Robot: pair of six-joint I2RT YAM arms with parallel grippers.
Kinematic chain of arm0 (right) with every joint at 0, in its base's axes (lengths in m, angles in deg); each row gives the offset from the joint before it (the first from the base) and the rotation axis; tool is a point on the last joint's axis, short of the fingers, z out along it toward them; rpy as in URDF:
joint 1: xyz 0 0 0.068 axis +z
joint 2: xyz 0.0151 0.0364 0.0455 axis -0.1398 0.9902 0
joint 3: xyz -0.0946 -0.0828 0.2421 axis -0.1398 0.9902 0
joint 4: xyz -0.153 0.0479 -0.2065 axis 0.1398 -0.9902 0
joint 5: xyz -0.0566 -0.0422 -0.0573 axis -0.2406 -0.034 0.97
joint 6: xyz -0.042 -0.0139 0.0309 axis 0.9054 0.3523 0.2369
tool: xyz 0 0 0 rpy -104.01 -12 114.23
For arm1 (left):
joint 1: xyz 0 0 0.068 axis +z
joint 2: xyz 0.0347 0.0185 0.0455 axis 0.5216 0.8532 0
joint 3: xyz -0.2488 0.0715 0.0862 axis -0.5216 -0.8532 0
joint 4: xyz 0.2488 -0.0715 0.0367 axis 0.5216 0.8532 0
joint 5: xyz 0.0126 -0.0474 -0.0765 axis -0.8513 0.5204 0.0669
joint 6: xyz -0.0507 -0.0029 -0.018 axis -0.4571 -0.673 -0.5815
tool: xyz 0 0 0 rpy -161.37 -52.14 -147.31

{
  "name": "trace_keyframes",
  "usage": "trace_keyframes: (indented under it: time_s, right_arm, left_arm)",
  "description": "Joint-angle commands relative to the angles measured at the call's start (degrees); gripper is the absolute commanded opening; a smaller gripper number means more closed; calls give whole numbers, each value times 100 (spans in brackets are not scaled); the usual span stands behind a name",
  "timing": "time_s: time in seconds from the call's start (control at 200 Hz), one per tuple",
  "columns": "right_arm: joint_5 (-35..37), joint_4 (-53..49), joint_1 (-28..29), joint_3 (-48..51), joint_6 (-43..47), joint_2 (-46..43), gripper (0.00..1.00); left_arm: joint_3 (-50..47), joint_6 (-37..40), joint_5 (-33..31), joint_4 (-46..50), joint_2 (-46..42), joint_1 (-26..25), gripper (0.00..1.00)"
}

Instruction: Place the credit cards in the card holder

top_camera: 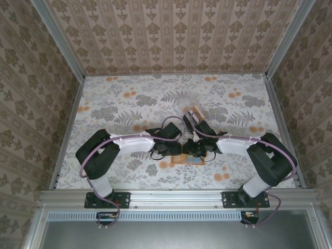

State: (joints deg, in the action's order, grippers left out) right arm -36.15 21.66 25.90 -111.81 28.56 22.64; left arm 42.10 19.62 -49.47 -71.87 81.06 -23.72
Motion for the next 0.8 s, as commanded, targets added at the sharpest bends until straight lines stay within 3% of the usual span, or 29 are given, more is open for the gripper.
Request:
trace_keyframes:
  time_s: [0.0,0.11,0.375,0.625,0.695,0.795]
  right_arm:
    - [454,-681,87,-134,247,-500,25]
    - [1144,-1430,70,-220,478,-543,23]
    - [1981,-2180,-18,-238,593,-135,17]
    - [2638,-2726,17,-495,546,-725,18]
    - [2532,-2699,8,-559,600,-906,22]
    - [1798,-2152,25,-534,579,-1295,22]
  left_arm:
    - [-156,-96,41,366,234,-32,41]
    - [-165,-136,76,412,323,-4,37]
    - [-170,-127,66,465,352,6,35]
    - [-180,-127,67,475,338,14,34]
    - [-186,-122,76,458,316,14,34]
    - [-183,-102,124,402,289,6,34]
